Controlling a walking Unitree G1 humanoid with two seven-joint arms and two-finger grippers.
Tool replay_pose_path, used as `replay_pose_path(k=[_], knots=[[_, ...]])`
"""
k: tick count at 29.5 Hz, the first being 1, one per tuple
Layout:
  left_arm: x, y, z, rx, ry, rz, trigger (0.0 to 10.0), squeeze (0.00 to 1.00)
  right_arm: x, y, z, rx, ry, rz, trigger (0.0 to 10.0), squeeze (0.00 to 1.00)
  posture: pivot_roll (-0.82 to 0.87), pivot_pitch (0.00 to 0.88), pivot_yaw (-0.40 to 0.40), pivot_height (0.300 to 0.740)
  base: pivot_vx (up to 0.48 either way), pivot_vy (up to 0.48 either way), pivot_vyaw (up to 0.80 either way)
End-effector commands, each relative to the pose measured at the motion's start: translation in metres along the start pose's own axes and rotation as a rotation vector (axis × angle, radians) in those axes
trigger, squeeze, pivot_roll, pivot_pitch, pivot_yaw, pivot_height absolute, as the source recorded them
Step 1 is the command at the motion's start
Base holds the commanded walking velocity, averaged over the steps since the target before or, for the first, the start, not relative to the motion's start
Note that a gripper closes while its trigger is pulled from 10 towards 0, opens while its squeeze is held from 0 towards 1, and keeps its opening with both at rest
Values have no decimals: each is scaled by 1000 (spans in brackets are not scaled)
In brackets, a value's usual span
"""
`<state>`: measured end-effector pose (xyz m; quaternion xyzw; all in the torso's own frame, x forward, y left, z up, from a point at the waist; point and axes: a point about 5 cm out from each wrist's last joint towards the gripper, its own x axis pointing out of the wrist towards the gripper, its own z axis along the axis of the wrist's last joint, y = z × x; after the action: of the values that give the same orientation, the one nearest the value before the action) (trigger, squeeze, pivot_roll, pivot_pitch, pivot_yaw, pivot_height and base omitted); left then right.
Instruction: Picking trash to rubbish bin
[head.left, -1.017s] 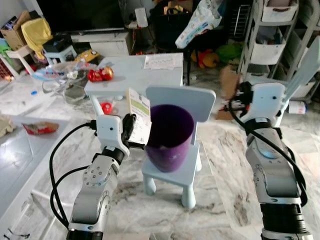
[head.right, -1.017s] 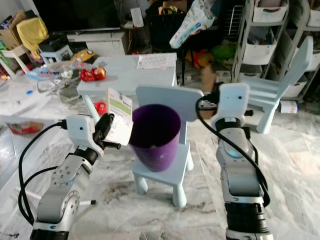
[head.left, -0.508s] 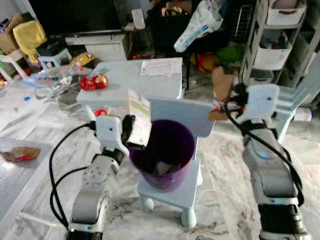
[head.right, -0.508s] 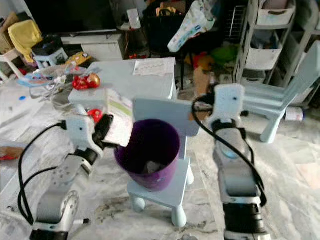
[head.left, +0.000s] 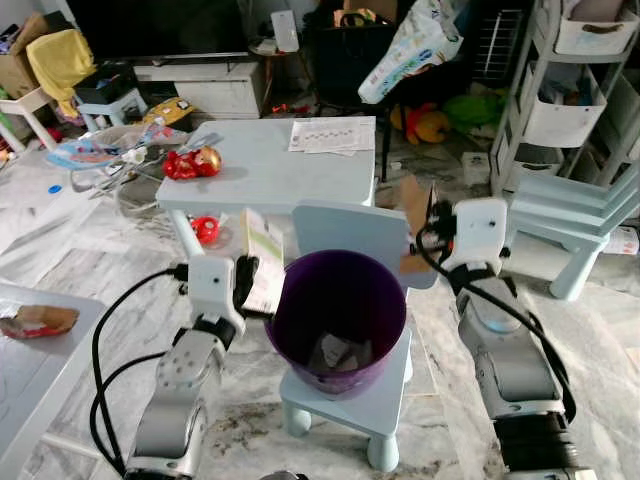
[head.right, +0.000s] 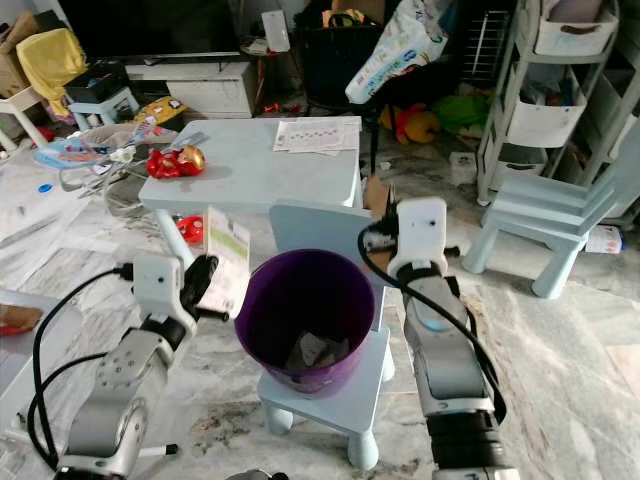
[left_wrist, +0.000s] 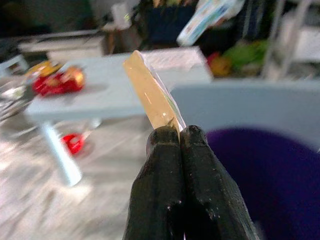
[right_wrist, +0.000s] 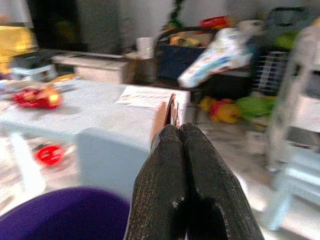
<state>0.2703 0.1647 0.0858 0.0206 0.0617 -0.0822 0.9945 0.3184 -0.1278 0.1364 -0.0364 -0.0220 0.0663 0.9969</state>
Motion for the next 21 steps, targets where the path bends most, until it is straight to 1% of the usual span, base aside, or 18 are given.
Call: replay_pose_path(k=[1,2,5,6,8,12,15,16,18,20,21], knots=[[-3,5,-4,18,3,9,10000,0,1,9,-4,8,3,40,10000,0,-28,74,77,740,0,0,0],[-3,5,-4,18,3,9,10000,0,1,9,-4,8,3,40,10000,0,-28,74,77,740,0,0,0],[-8,10,-11,28,22,19,10000,0,0,17,-14,7,34,81,10000,0,-15,79,82,740,0,0,0],[-15,13,-18,46,37,22,10000,0,-1,23,-24,19,63,119,10000,0,-5,85,87,740,0,0,0],[-25,17,-24,60,53,20,10000,0,-1,28,-32,26,85,140,10000,0,11,93,92,740,0,0,0],[-37,21,-26,63,71,21,10000,0,0,30,-38,43,109,135,10000,0,30,104,97,740,0,0,0],[-48,21,-27,56,87,-10,10000,0,0,31,-51,71,168,152,10000,0,54,117,101,740,0,0,0],[-54,21,-29,61,100,-33,10000,0,1,30,-58,67,195,154,10000,0,65,122,106,740,0,0,0],[-63,22,-31,68,118,-58,10000,0,1,28,-65,62,222,151,10000,0,75,128,110,740,0,0,0],[-69,25,-34,71,136,-71,10000,0,3,25,-69,59,238,139,10000,0,85,133,114,740,0,0,0],[-69,25,-34,71,136,-71,10000,0,3,25,-69,59,238,139,10000,0,85,133,114,740,0,0,0]])
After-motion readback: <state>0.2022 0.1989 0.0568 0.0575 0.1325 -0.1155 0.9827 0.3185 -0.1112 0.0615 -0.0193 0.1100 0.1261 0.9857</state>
